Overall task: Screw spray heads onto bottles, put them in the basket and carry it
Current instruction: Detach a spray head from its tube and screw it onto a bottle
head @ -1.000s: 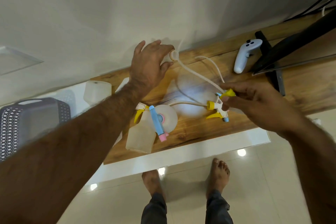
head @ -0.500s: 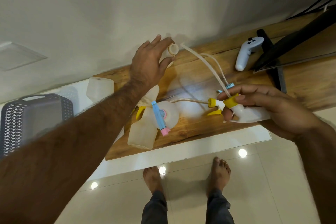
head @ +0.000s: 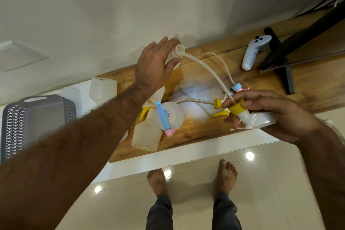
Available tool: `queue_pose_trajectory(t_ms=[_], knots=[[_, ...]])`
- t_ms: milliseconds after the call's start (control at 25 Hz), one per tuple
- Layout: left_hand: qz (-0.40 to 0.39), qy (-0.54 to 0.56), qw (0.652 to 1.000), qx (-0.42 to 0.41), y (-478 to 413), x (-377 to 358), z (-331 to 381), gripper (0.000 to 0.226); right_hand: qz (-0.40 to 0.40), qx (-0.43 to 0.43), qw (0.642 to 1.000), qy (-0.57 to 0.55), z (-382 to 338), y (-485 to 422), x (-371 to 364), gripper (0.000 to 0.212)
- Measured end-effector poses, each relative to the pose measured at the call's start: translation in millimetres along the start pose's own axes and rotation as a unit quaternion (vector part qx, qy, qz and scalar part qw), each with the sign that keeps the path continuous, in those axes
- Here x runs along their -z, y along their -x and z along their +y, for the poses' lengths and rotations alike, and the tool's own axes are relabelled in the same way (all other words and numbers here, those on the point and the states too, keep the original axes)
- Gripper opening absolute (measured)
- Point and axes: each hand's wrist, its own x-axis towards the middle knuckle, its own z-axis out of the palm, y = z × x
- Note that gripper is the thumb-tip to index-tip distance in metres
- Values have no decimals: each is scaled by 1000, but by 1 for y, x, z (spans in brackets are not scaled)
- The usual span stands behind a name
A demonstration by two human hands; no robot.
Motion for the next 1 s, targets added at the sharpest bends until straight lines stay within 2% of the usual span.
queue_pose_trajectory(t_ms=[80,360,520,600,720,840,920,1000], knots=[[-3,-1,1000,0,0,-2,-1,48,-4,2,1000,-5,2,0,1,60],[0,-6,1000,-6,1,-5,-3,48,8,-18,999,-46,6,-1,3,57],[2,-75,994,-75,2,-4,-3,44,120,-85,986,-74,-1,-10,-2,38],[15,-129,983,-132,2,-3,-3,40,189,-99,977,5,-12,-14,-8,23],[25,-182,958,-218,-1,-3,5,37,280,-98,923,244,-32,-28,-16,14],[38,-194,946,-257,-2,-5,21,38,346,-46,836,423,-45,-51,-27,25],[44,-193,947,-252,0,-6,26,38,376,7,793,480,-49,-62,-34,32],[43,-189,951,-242,2,-6,26,39,376,37,772,511,-51,-66,-38,37]])
